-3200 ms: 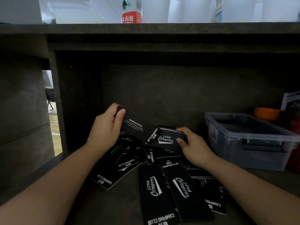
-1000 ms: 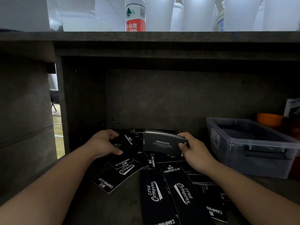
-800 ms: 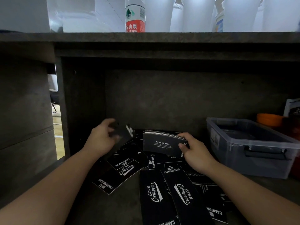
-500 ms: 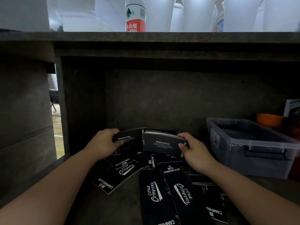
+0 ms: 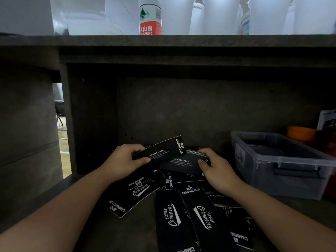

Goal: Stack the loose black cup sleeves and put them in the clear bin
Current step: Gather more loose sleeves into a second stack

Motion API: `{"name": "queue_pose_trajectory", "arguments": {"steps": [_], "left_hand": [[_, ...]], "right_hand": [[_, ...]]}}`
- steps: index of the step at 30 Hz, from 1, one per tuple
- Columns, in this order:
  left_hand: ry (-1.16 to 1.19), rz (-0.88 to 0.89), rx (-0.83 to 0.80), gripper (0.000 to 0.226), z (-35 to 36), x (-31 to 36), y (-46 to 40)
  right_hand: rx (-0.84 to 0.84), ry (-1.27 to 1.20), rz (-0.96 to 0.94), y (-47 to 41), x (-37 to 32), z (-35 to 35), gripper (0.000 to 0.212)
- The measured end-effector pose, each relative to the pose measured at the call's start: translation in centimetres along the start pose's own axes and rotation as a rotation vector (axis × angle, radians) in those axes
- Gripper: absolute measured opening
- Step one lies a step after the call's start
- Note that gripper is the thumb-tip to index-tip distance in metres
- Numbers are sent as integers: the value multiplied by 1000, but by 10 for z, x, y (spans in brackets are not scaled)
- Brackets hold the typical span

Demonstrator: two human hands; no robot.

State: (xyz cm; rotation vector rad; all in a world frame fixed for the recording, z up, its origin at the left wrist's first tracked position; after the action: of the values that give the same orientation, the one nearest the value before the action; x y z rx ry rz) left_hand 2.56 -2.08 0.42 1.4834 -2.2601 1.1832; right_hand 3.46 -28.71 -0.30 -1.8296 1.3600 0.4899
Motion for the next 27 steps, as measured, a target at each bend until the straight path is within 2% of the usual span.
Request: {"name": "queue_pose_trajectory", "arguments": {"steps": [2,5,9,13,16,18,19,20,23,25,27], "left_hand": [[-39,0,26,19,-1,-2,0],[24,-51,24,44,6,-5,0],[27,-58,-63,65,17,-10,-3],[37,-48,-55,65,19,-8,-6],[-71,-82,129,54,1,-13,-8],[-213,-173,265,48,-18,-24,-7],[-300,-249,273,50,-24,-32,-6],[-390,-338,225,58,-26,-41,-4],[-539,-649,-80,91,-18,-58,7],[-549,-707,-182,97,-10,-55,11],[-531,-680,-178,99,-9,-47,10]], "right_hand": [[-4,-10,-2,1,-1,0,21],[-7,-4,-7,2,-3,1,15],[-4,3,-11,4,-4,2,32],[23,55,-34,1,-1,2,31],[29,73,-42,-1,0,1,27],[15,74,-39,-1,0,1,28],[9,74,-34,-1,0,2,30],[8,79,-30,-2,0,2,32],[12,72,-34,-2,0,3,35],[-3,58,-33,-1,0,3,36],[-9,66,-37,0,0,2,34]]}}
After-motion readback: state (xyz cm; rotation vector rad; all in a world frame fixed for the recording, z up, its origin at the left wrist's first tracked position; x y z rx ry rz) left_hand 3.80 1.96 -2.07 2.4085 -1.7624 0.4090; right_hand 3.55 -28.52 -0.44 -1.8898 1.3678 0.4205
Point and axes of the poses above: each hand's wrist, its own y-axis away from the middle knuckle, its own z-axis out of the palm, x = y × z, the point moved 4 cm from there along -y, towards the middle knuckle, and after that the axes turned 7 degrees about z, right-handed, at the moved point
